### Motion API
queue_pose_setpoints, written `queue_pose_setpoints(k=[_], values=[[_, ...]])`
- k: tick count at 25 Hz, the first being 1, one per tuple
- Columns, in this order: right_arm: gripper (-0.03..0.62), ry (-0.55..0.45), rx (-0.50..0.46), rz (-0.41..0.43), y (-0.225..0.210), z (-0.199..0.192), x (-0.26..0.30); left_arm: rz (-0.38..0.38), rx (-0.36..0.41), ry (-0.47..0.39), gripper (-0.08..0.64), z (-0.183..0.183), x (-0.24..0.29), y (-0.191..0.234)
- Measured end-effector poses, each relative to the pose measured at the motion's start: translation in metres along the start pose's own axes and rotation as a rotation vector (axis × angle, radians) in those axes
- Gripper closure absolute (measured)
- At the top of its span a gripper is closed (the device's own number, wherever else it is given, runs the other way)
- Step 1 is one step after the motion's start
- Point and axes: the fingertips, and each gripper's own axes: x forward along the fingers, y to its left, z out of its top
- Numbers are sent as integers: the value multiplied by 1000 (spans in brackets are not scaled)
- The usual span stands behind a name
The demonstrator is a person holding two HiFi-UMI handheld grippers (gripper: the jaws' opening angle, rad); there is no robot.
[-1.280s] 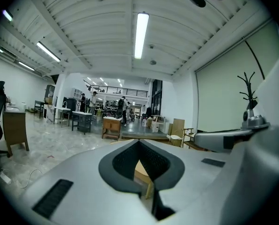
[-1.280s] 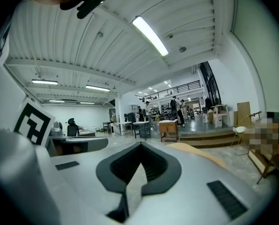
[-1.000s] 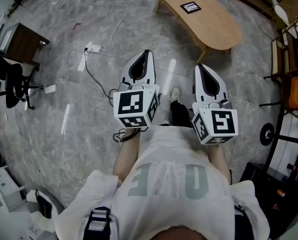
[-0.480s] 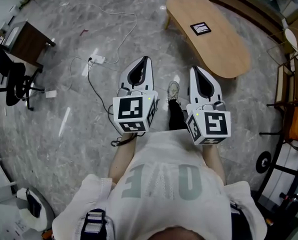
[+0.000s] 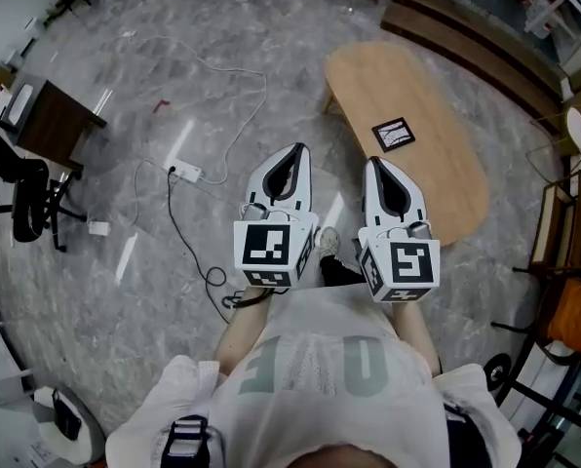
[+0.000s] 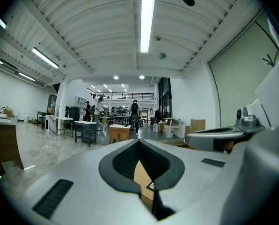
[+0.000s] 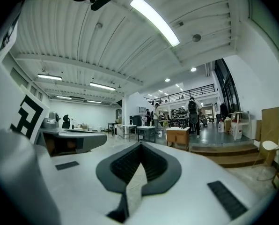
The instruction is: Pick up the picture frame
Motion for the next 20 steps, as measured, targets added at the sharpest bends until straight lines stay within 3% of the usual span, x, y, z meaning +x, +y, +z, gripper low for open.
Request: queue_pose_setpoints(k=[8,20], values=[[588,10,-18,-24,-85,24,120,-5,4,-18,561,35,137,29],[588,-66,-35,-93,-94,56,162,-40,40,-1,561,50,187,49]])
